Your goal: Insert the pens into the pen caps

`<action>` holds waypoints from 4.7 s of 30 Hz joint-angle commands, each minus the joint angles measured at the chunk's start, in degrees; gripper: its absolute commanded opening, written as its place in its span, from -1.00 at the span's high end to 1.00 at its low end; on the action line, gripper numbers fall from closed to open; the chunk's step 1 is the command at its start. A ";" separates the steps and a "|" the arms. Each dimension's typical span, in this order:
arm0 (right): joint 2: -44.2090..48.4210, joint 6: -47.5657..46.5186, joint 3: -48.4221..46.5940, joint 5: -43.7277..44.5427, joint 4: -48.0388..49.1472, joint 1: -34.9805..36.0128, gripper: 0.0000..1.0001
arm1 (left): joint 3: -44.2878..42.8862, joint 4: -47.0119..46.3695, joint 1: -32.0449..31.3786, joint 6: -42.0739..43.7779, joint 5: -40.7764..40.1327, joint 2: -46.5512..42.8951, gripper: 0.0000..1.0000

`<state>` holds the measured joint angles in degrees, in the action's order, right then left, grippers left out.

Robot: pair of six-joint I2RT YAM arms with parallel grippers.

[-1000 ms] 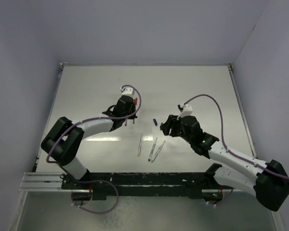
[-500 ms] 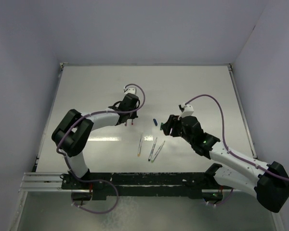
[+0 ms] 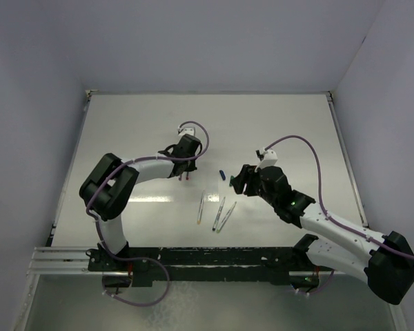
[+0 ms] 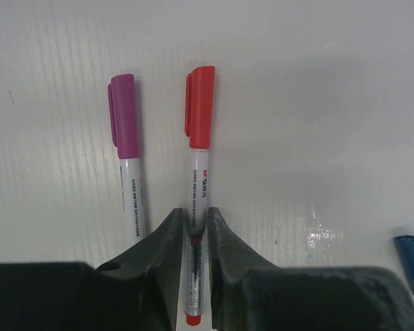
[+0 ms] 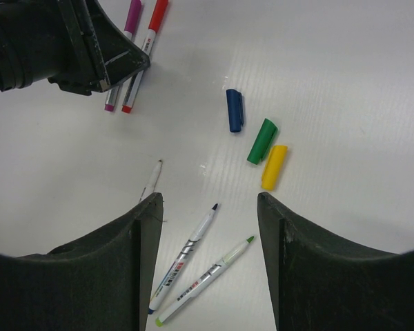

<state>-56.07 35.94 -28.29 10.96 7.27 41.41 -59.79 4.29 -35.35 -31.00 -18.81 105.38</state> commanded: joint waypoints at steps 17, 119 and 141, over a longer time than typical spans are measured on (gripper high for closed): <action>0.46 -1.16 -2.37 1.62 1.51 0.21 -0.20 | -2.83 1.07 0.16 -0.15 3.33 -7.94 0.29; -16.84 4.86 -9.93 8.88 -13.04 -3.65 0.58 | 4.13 23.96 -21.19 0.32 7.86 -11.01 1.00; -27.95 0.77 -15.61 5.43 -10.54 -3.70 0.21 | 6.44 24.97 -21.15 -1.69 4.92 -26.62 1.00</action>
<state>-83.44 38.20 -41.54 17.08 -3.99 38.06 -53.82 29.74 -56.34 -31.48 -12.43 81.14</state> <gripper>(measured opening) 0.381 0.122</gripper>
